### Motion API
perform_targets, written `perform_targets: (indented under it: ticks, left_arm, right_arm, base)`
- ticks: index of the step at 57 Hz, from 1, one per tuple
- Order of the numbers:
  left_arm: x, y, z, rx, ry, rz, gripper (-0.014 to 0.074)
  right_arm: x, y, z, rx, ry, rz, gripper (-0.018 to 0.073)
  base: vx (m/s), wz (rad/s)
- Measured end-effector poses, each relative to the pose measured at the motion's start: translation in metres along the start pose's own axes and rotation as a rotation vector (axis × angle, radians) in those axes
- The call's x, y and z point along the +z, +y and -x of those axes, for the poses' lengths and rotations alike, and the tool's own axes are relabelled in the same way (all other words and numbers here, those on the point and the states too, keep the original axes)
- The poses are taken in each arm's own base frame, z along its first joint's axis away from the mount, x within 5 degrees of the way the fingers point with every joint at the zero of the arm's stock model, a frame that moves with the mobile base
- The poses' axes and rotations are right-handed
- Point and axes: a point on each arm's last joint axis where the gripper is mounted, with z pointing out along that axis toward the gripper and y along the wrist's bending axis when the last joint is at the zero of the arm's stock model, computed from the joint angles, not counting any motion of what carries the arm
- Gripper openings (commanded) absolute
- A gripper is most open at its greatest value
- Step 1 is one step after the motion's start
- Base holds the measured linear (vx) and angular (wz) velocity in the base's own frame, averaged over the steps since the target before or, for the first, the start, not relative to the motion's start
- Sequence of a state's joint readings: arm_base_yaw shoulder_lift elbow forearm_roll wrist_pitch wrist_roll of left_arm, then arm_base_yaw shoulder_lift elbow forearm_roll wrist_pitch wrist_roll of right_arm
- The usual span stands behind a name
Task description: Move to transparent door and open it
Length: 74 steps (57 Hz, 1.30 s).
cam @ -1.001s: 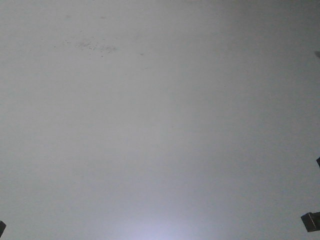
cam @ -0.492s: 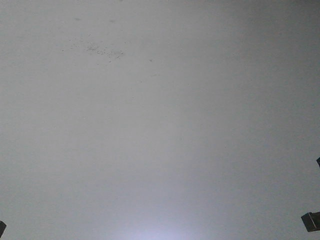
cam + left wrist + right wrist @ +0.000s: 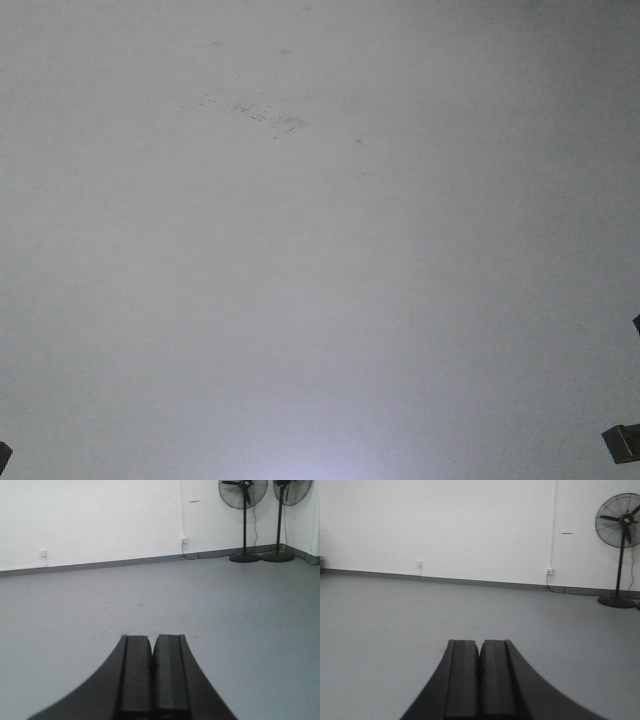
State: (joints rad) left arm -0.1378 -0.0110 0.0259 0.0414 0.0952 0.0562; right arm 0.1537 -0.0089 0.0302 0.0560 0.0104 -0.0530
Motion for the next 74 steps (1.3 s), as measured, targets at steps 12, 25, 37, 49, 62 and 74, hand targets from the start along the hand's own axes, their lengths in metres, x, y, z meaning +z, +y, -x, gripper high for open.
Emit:
perform_targets:
  ticks: [12, 25, 37, 49, 62, 74]
  left_arm:
    - [0.0, 0.0, 0.0, 0.0, 0.0, 0.0, 0.0003]
    - [0.0, 0.0, 0.0, 0.0, 0.0, 0.0, 0.0003]
    - [0.0, 0.0, 0.0, 0.0, 0.0, 0.0, 0.0003]
    - [0.0, 0.0, 0.0, 0.0, 0.0, 0.0, 0.0003]
    - [0.0, 0.0, 0.0, 0.0, 0.0, 0.0, 0.0003]
    - [0.0, 0.0, 0.0, 0.0, 0.0, 0.0, 0.0003]
  right_arm:
    - [0.0, 0.0, 0.0, 0.0, 0.0, 0.0, -0.0004]
    - [0.0, 0.0, 0.0, 0.0, 0.0, 0.0, -0.0004]
    - [0.0, 0.0, -0.0001, 0.0, 0.001, 0.0, -0.0004]
    - [0.0, 0.0, -0.0001, 0.0, 0.001, 0.0, -0.0004]
    - [0.0, 0.0, -0.0001, 0.0, 0.001, 0.0, -0.0004]
    - [0.0, 0.0, 0.0, 0.0, 0.0, 0.0, -0.0004]
  base:
    - [0.34, 0.4]
    - [0.38, 0.34]
    - [0.43, 0.26]
    - [0.47, 0.23]
    - [0.48, 0.29]
    - [0.48, 0.44]
